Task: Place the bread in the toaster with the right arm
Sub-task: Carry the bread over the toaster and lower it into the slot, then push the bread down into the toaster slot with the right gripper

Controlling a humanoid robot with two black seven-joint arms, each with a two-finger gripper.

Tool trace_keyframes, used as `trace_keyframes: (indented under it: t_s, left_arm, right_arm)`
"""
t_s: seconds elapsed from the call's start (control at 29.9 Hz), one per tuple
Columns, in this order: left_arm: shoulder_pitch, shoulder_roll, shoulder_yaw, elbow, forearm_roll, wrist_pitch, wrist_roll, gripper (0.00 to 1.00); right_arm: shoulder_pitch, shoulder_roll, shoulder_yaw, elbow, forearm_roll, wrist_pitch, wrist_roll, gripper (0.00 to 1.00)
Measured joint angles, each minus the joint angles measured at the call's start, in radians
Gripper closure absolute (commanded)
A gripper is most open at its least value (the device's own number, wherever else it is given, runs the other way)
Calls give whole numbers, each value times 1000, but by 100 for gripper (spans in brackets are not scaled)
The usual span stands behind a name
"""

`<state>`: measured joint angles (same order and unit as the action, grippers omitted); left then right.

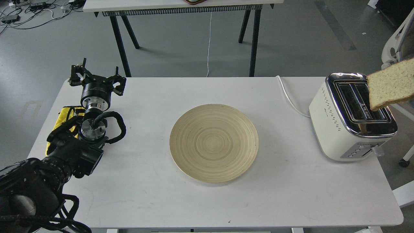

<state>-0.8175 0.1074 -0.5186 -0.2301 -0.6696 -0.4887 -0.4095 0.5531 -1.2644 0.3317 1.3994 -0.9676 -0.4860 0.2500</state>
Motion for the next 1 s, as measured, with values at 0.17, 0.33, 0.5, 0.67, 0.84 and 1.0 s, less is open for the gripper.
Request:
trace_keyframes:
  t_s: [0.17, 0.33, 0.5, 0.67, 0.84, 1.0]
  left_arm:
    - [0, 0, 0, 0, 0, 0, 0, 0]
    - [0, 0, 0, 0, 0, 0, 0, 0]
    - [0, 0, 0, 0, 0, 0, 0, 0]
    - [0, 0, 0, 0, 0, 0, 0, 0]
    - [0, 0, 0, 0, 1, 0, 0, 0]
    - [0, 0, 0, 0, 1, 0, 0, 0]
  right_arm:
    - [1, 14, 0, -7, -13, 9, 0, 95]
    - [15, 26, 0, -5, -16, 14, 0, 95]
    - [22, 50, 0, -8, -36, 33, 0, 95]
    - [23, 74, -1, -20, -43, 41, -2, 95]
    - [23, 106, -2, -72, -75, 64, -4, 95]
    - [23, 141, -2, -116, -88, 72, -4, 95]
